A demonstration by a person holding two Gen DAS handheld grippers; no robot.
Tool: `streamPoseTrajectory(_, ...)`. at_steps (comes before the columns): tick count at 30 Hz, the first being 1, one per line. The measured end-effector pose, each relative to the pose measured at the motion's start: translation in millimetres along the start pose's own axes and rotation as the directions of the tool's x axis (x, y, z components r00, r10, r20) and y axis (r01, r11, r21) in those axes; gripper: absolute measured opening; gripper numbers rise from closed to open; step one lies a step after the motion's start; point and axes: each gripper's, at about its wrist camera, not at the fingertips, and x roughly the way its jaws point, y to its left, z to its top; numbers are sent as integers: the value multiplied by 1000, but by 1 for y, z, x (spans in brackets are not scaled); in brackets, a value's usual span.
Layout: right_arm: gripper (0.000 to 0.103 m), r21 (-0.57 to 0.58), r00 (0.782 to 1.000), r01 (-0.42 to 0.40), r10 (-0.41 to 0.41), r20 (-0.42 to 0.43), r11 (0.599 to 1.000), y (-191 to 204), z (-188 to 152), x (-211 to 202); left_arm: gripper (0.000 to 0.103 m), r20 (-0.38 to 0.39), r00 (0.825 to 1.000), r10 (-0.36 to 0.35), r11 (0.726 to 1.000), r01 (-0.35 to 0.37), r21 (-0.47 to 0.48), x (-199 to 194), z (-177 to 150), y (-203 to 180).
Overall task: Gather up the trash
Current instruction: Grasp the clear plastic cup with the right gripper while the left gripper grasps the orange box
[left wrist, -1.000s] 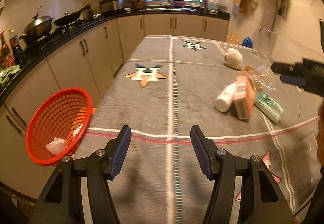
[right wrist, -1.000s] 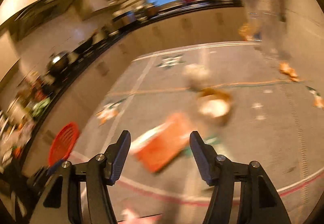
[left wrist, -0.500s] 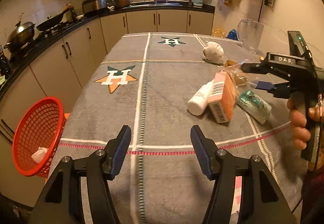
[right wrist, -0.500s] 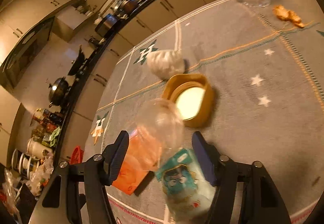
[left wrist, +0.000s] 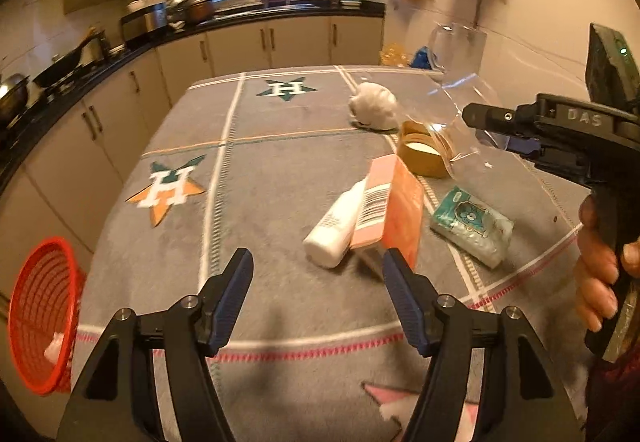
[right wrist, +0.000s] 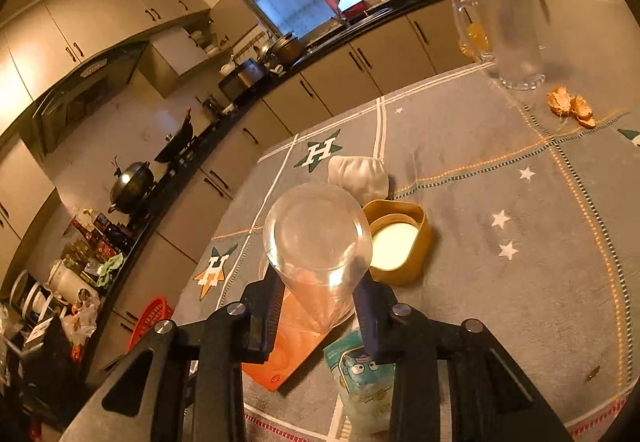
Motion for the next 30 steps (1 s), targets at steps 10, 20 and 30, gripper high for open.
streamPoseTrajectory(10, 36, 36, 1000, 0, -1, 20, 999, -12, 4, -9, 57, -63, 991, -116, 993, 118, 22, 28, 16, -9)
streamPoseTrajectory(20, 36, 58, 1000, 14, -15, 18, 998, -17, 6, -10, 43, -105, 982, -158, 980, 169, 104, 42, 15, -45)
streamPoseTrajectory(30, 36, 72, 997, 60, -63, 48, 996, -19, 7, -17, 43, -132, 978, -162, 978, 177, 108, 48, 22, -56)
